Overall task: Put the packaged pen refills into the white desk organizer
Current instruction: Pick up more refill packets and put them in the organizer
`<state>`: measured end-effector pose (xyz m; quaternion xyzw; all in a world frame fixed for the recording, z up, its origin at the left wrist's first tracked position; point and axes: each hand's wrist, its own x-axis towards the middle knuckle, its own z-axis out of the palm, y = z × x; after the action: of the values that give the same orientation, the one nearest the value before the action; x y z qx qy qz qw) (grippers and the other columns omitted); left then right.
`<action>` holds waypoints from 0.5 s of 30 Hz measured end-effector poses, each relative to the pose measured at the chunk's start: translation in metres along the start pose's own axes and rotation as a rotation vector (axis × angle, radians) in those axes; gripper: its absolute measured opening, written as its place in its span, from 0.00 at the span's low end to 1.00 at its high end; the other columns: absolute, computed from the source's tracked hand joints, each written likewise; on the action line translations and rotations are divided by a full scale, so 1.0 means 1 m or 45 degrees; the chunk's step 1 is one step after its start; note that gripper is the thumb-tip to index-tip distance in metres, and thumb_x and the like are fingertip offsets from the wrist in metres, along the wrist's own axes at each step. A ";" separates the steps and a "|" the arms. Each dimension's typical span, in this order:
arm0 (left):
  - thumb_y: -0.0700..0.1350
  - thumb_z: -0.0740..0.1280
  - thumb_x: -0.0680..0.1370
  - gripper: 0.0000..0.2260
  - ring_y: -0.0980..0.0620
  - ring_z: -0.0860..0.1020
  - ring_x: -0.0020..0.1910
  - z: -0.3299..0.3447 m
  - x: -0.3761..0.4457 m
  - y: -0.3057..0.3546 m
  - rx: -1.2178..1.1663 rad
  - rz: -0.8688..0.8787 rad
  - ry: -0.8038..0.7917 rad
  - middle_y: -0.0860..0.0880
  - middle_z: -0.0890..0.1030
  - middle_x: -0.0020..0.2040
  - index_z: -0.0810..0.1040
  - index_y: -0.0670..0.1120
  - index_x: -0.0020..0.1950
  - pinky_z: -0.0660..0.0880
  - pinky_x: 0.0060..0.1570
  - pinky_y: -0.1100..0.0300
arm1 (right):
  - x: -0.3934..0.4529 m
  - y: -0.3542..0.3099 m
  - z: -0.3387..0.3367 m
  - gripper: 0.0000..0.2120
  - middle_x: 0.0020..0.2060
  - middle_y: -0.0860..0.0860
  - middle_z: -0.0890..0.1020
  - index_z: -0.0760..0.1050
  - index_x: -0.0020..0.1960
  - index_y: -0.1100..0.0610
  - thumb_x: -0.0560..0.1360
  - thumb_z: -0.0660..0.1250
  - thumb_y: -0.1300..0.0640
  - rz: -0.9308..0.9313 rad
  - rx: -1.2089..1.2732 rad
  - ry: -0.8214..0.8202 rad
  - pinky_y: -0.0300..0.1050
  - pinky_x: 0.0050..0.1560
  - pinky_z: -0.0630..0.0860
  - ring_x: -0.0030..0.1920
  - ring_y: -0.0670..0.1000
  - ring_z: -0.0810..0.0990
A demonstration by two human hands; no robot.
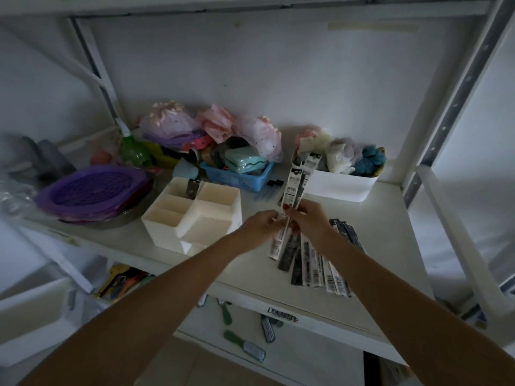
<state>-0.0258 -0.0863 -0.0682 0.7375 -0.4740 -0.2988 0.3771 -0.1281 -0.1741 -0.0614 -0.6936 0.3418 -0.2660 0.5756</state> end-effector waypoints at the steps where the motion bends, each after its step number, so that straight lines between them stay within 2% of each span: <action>1: 0.46 0.64 0.78 0.12 0.42 0.78 0.46 -0.010 -0.001 0.002 0.028 0.076 0.050 0.34 0.81 0.50 0.78 0.37 0.50 0.74 0.48 0.52 | 0.001 -0.008 0.006 0.04 0.27 0.52 0.75 0.77 0.43 0.62 0.74 0.66 0.62 -0.068 -0.035 0.019 0.33 0.19 0.69 0.20 0.43 0.72; 2: 0.43 0.63 0.78 0.09 0.44 0.80 0.45 -0.020 -0.001 0.003 0.056 0.148 0.092 0.36 0.82 0.50 0.79 0.37 0.49 0.75 0.48 0.57 | 0.001 -0.017 0.012 0.05 0.30 0.52 0.77 0.77 0.49 0.64 0.74 0.66 0.63 -0.132 -0.079 0.043 0.31 0.19 0.69 0.22 0.44 0.73; 4: 0.39 0.64 0.77 0.06 0.57 0.78 0.38 -0.040 -0.003 0.005 0.115 0.273 0.189 0.40 0.83 0.46 0.80 0.41 0.45 0.72 0.39 0.74 | 0.003 -0.034 0.023 0.10 0.37 0.53 0.79 0.77 0.53 0.63 0.72 0.68 0.63 -0.243 -0.121 0.082 0.30 0.20 0.70 0.25 0.43 0.75; 5: 0.38 0.64 0.77 0.05 0.63 0.76 0.35 -0.051 -0.003 0.006 0.121 0.314 0.241 0.42 0.83 0.44 0.80 0.40 0.45 0.70 0.34 0.78 | 0.004 -0.042 0.029 0.11 0.39 0.54 0.80 0.76 0.54 0.63 0.72 0.69 0.63 -0.293 -0.127 0.107 0.30 0.21 0.72 0.26 0.43 0.76; 6: 0.38 0.65 0.76 0.05 0.65 0.75 0.33 -0.061 -0.003 0.008 0.113 0.345 0.296 0.44 0.82 0.42 0.80 0.39 0.45 0.69 0.32 0.78 | 0.005 -0.051 0.036 0.11 0.41 0.55 0.81 0.76 0.54 0.62 0.72 0.69 0.62 -0.333 -0.141 0.142 0.33 0.23 0.74 0.28 0.44 0.77; 8: 0.40 0.66 0.76 0.05 0.64 0.75 0.32 -0.082 -0.004 0.010 0.088 0.389 0.436 0.47 0.80 0.40 0.80 0.39 0.46 0.69 0.31 0.77 | 0.010 -0.068 0.050 0.10 0.41 0.57 0.82 0.76 0.53 0.61 0.72 0.68 0.60 -0.389 -0.172 0.215 0.37 0.27 0.78 0.29 0.48 0.79; 11: 0.41 0.66 0.76 0.07 0.52 0.77 0.37 -0.118 -0.004 0.011 0.053 0.498 0.608 0.43 0.81 0.41 0.79 0.37 0.47 0.71 0.36 0.69 | 0.019 -0.090 0.079 0.03 0.39 0.57 0.81 0.74 0.48 0.60 0.74 0.65 0.62 -0.480 -0.063 0.270 0.32 0.27 0.77 0.26 0.43 0.79; 13: 0.41 0.66 0.76 0.08 0.53 0.77 0.37 -0.144 -0.003 0.005 0.084 0.568 0.663 0.45 0.81 0.41 0.79 0.37 0.47 0.71 0.35 0.74 | 0.027 -0.104 0.104 0.04 0.38 0.56 0.80 0.74 0.50 0.62 0.75 0.64 0.64 -0.504 -0.010 0.282 0.34 0.30 0.79 0.30 0.47 0.79; 15: 0.41 0.67 0.76 0.07 0.59 0.77 0.34 -0.169 -0.002 -0.009 0.089 0.613 0.675 0.47 0.81 0.40 0.80 0.37 0.47 0.70 0.33 0.79 | 0.038 -0.115 0.131 0.07 0.39 0.56 0.82 0.74 0.52 0.64 0.74 0.64 0.64 -0.517 -0.036 0.287 0.38 0.32 0.81 0.32 0.51 0.80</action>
<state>0.1127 -0.0358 0.0156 0.6690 -0.5298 0.0167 0.5210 0.0145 -0.1108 0.0248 -0.7219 0.2610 -0.4476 0.4587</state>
